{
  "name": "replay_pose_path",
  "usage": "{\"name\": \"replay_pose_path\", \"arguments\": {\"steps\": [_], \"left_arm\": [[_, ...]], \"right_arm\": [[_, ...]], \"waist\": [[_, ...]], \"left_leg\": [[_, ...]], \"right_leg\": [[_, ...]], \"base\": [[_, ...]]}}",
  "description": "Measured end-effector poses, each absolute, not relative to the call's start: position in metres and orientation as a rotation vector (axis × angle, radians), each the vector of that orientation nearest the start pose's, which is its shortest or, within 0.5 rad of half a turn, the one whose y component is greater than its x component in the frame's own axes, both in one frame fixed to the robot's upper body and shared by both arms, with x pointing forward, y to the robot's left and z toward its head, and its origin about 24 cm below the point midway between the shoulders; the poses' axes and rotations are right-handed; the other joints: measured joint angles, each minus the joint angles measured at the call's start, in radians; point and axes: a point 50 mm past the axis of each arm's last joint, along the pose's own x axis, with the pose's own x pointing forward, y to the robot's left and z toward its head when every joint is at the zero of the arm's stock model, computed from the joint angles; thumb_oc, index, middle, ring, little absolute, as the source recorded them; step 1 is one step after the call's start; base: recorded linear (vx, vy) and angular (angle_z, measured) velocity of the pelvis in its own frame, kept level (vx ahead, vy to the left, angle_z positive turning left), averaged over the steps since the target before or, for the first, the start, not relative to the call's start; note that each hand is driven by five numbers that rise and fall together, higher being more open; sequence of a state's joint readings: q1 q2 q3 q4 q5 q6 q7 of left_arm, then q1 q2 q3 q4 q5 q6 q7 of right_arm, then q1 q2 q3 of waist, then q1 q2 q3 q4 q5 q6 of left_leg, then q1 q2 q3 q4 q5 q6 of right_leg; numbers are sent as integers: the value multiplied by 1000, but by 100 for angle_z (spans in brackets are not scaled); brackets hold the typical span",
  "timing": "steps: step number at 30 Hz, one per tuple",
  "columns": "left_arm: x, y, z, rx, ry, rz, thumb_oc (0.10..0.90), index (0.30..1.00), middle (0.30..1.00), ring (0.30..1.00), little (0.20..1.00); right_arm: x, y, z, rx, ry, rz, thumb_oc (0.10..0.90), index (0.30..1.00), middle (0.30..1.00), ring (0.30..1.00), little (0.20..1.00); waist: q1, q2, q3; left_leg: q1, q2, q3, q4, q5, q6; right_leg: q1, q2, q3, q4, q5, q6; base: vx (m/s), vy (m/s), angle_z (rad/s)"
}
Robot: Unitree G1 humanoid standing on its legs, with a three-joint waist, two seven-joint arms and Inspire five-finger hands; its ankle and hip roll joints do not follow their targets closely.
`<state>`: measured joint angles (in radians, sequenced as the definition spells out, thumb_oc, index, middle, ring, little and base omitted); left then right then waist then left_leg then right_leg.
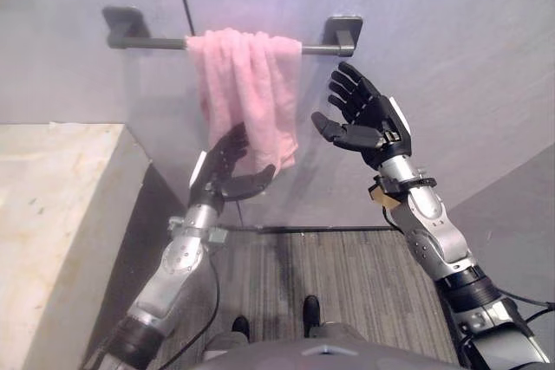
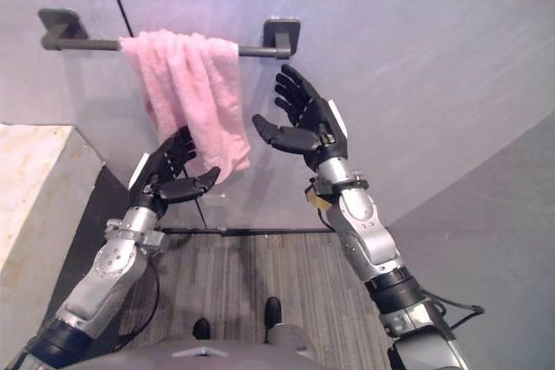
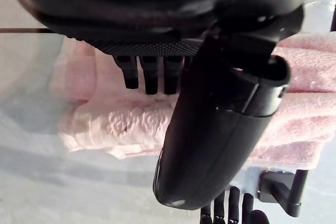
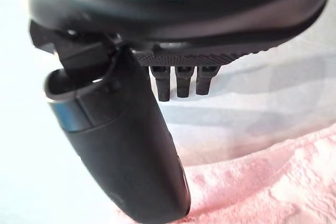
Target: Organize the bathroom.
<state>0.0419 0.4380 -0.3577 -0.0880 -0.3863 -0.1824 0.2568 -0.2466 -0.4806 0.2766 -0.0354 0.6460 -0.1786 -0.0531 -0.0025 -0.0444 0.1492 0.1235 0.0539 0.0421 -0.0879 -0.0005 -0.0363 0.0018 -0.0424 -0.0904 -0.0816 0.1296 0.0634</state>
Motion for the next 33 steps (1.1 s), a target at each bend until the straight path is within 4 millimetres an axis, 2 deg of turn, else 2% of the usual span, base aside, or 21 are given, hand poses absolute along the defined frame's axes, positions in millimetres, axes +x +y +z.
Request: {"name": "replay_pose_path", "arguments": {"steps": [1, 4, 13, 26, 27, 29, 30, 32, 33], "left_arm": [[233, 157, 53, -16, -76, -96, 800, 900, 900, 900, 900], [233, 155, 53, -23, -81, -101, 800, 900, 900, 900, 900], [233, 156, 54, -23, -86, -100, 800, 900, 900, 900, 900], [234, 155, 54, -28, -87, -110, 800, 900, 900, 900, 900], [234, 155, 54, -32, -86, -121, 800, 900, 900, 900, 900], [234, 155, 54, -46, -82, -129, 800, 900, 900, 900, 900], [234, 153, 54, -62, -83, -145, 800, 900, 900, 900, 900], [234, 148, 53, -78, -88, -184, 800, 900, 900, 900, 900], [233, 146, 53, -78, -85, -199, 800, 900, 900, 900, 900]], "right_arm": [[286, -160, 122, 171, -285, 278, 800, 900, 900, 900, 900], [287, -162, 123, 175, -289, 277, 800, 900, 900, 900, 900], [292, -170, 128, 155, -247, 301, 800, 900, 900, 900, 900], [309, -145, 139, 34, -210, 375, 800, 900, 900, 900, 900], [309, -144, 140, 11, -217, 382, 800, 900, 900, 900, 900], [309, -144, 140, 2, -218, 380, 800, 900, 900, 900, 900], [309, -146, 140, -23, -224, 367, 800, 900, 900, 900, 900], [308, -156, 140, -53, -224, 339, 800, 900, 900, 900, 900], [307, -159, 138, -49, -221, 330, 800, 900, 900, 900, 900]], "waist": [[-2, 2, -1], [-4, 7, -4], [0, 9, -5], [6, 32, -19], [24, 35, -23], [35, 38, -25], [21, 39, -27], [-1, 40, -28], [0, 40, -28]], "left_leg": [[-1, 11, 0, 0, 2, -15], [-1, 22, 0, 0, -1, -21], [-5, 19, -9, -1, -1, -28], [-15, 21, -52, -1, 6, -32], [-17, 21, -56, -1, 5, -31], [-21, 26, -61, -1, 6, -32], [-39, 32, -42, 0, 7, -28], [-61, 51, 70, 11, 26, -23], [-59, 50, 75, 3, 35, -30]], "right_leg": [[1, 11, -6, 0, -2, -5], [2, 20, -12, 0, -3, -23], [4, 11, -21, 0, -6, -27], [18, 10, -69, 0, -14, -38], [20, 9, -77, 0, -17, -41], [20, 6, -84, 0, -17, -42], [20, -8, -120, 0, -16, -43], [20, -26, -166, 1, -19, -43], [19, -29, -167, 1, -18, -40]], "base": [[66, -87, -1], [77, -94, 1], [45, -94, 4], [25, 11, 11], [16, 144, 19], [-19, 169, 28], [-31, 216, 69], [3, 264, 82], [18, 182, 38]]}}
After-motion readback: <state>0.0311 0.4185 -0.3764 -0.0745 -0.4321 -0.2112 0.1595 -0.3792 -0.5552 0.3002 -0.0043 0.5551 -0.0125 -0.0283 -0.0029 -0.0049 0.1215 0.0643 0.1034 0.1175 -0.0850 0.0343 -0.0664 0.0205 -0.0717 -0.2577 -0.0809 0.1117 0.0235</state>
